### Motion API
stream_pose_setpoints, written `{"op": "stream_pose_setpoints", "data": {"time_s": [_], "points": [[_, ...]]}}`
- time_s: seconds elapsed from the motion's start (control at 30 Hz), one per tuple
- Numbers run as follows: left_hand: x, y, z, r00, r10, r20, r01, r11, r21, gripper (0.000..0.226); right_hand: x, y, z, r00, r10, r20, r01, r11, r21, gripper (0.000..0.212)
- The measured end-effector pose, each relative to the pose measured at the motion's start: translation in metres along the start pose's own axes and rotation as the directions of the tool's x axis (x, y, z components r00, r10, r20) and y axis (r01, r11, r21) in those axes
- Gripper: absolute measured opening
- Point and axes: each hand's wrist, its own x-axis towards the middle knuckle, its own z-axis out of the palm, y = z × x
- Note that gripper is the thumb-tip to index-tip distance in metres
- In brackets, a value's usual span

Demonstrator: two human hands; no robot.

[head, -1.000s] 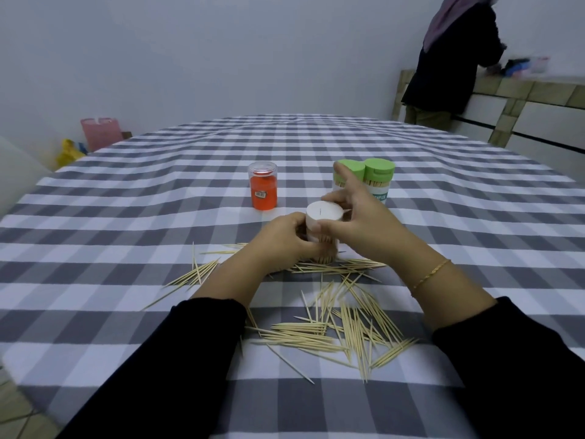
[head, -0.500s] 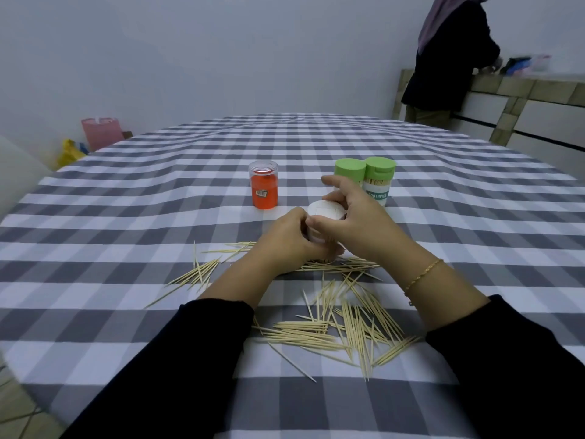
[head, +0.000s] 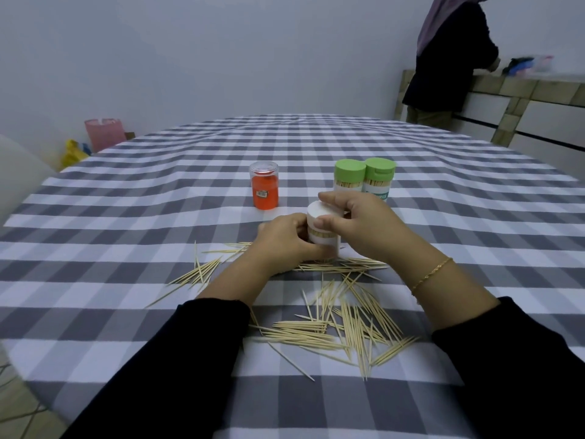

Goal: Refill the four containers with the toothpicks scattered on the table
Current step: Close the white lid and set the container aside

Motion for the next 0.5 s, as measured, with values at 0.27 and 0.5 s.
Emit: {"op": "stream_pose_setpoints", "data": {"time_s": [0.27, 0.5], "points": [[-0.001, 0.006, 0.004, 0.993, -0.028, -0.117, 0.051, 0.979, 0.199, 0.057, 0.001, 0.005, 0.006, 1.0, -0.013, -0.001, 0.013, 0.997, -0.078, 0.052], [-0.004, 0.012, -0.005, 0.977, 0.088, -0.193, -0.021, 0.946, 0.324, 0.06, 0.007, 0.002, -0.001, 0.998, -0.009, -0.063, 0.009, 1.0, -0.001, 0.047]]}}
